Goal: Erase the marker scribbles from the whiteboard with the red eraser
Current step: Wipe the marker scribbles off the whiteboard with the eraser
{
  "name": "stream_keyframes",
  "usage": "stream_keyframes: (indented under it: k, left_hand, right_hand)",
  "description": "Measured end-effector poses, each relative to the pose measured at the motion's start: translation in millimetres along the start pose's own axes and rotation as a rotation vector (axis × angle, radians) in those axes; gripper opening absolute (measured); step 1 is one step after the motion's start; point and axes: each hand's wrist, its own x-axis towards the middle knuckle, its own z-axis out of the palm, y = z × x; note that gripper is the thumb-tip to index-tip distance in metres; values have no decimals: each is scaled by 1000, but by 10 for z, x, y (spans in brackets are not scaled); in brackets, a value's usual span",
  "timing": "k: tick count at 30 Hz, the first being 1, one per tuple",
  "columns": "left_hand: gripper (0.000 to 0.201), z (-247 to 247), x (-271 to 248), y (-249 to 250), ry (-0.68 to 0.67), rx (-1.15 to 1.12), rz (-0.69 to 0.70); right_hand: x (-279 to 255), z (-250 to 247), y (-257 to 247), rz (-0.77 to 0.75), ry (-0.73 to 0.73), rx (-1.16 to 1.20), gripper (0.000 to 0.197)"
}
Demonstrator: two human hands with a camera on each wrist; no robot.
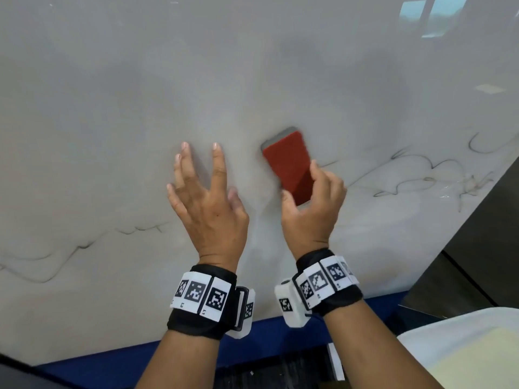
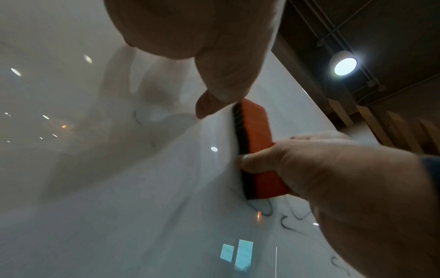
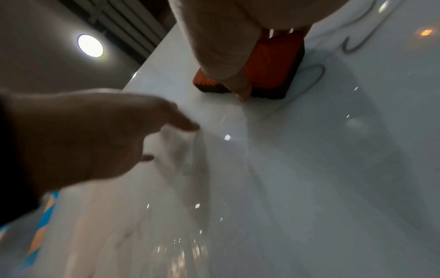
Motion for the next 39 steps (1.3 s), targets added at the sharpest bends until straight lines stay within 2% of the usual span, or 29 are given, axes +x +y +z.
stream_keyframes:
  k: [4,6,8,10,12,16,17,19,22,24,28,30,34,37,39]
  left_hand:
    - [86,54,-20,103,1,-22,4]
    - [86,73,-25,135,1,-17,11]
    - [85,90,-43,155,-13,-2,32]
    - [84,101,-53,169,-24,14,48]
    - [84,110,-52,191,-26,21,42]
    - [84,103,-46,219,-15,0,13]
    - [84,99,-48,219,-18,-3,10]
    - [82,91,-50,214,-22,6,5]
    - [83,87,-57,222,-29,5,-10]
    - [84,80,-53,240,-40,4,-24]
    - [79,73,-54,249,-63,-3,-29]
    - [79,81,-53,250,-58,18,-22]
    - [83,110,-56,270,-40,16,-3]
    - [87,138,-60,294,-36,17,61]
    - [88,173,-70,301,-35,13,87]
  right_hand:
    - [-136,-55,85,-130,-166,-27,63]
    - [17,-119,148,-83,-112,-25,63]
    - [203,-166,186,64,23,33,64]
    - [271,-168,185,140,79,64,64]
    - [176,-135,159,105,45,37,64]
    - [-88,-111,166,-96,-170,-5,62]
    - [-58,-142,192,-119,-179,-17,62]
    - [105,-209,280,-57,-88,-18,62]
    - [303,-253,335,143,84,37,63]
    - [190,-193,251,150,47,36,62]
    - [-183,-148,214,24,-163,-4,61]
    - [-66,-182,294,26,-125,-11,62]
    - [127,-206,317,144,53,2,63]
    - [-47,-122,202,158,8,-2,64]
    - [-160,-108,208,54,-90,-30,64]
